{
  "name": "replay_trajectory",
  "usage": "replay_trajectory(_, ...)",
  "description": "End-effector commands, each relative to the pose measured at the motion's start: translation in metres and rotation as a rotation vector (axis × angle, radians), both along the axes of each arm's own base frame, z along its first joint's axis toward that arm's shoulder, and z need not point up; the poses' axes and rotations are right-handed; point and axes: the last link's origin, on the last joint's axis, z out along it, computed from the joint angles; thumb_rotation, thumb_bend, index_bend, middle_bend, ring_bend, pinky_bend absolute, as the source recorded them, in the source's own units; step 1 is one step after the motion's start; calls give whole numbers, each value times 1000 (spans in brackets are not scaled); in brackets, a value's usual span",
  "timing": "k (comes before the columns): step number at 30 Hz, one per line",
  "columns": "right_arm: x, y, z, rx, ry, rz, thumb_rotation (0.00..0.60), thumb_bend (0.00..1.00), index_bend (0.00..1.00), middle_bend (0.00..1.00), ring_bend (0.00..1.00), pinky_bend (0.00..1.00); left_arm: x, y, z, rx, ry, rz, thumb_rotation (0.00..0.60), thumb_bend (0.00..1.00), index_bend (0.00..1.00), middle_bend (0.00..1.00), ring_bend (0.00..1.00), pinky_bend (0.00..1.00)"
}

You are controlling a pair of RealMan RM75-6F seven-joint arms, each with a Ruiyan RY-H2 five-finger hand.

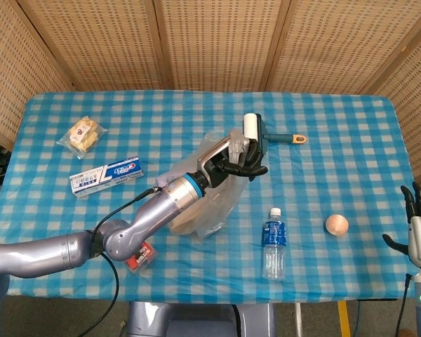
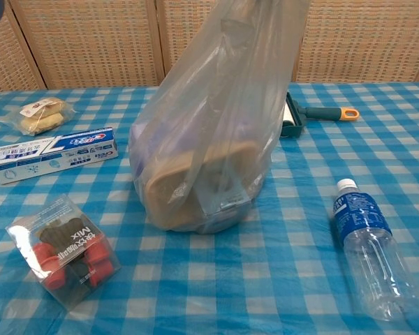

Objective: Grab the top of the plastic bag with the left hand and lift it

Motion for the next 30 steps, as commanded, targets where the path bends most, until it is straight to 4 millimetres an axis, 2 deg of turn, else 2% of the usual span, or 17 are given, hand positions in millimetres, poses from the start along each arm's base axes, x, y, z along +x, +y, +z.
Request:
replay_trajectory(1,1,0,-1,2,2,2,600,0,0,0,0,0,-6,0,6,26,17,-3,600,0,958,948,818,961)
replay_trajectory(2,1,0,-1,2,4,3,600,0,0,0,0,0,-9,0,9,38,32,-5,600,17,987,978,853,995)
replay_trajectory(4,1,1,-2,4,4,4,600,0,0,0,0,0,-16,1,15,76,65,-10,600,168,1000,1000,886,1000)
replay_trajectory(6,2,1,-3,6,7,7,600,0,0,0,0,0,-23,3,20,107,87,-5,600,511,1000,1000,901,1000)
replay_trajectory(7,3,1,-3,8,7,9,600,0,0,0,0,0,-26,3,23,120,98,-2,600,648,1000,1000,905,1000)
replay_trajectory(9,3,1,-4,10,7,10,600,0,0,0,0,0,-31,4,27,142,114,6,600,796,1000,1000,910,1000)
replay_trajectory(12,4,1,-5,13,8,11,600,0,0,0,0,0,-38,6,33,171,134,19,600,962,1000,1000,920,1000)
replay_trajectory(14,4,1,-6,16,8,12,600,0,0,0,0,0,-42,7,38,198,145,27,600,999,1000,1000,927,1000)
replay_trajectory(21,6,1,-9,26,14,15,600,0,0,0,0,0,-42,9,70,325,110,61,600,1000,1000,1000,932,1000)
replay_trajectory(25,6,1,-11,32,17,16,600,0,0,0,0,0,-40,9,87,375,80,80,600,1000,1000,1000,932,1000)
replay_trajectory(30,6,0,-12,38,19,16,600,0,0,0,0,0,-27,6,118,435,46,72,600,1000,1000,1000,932,1000)
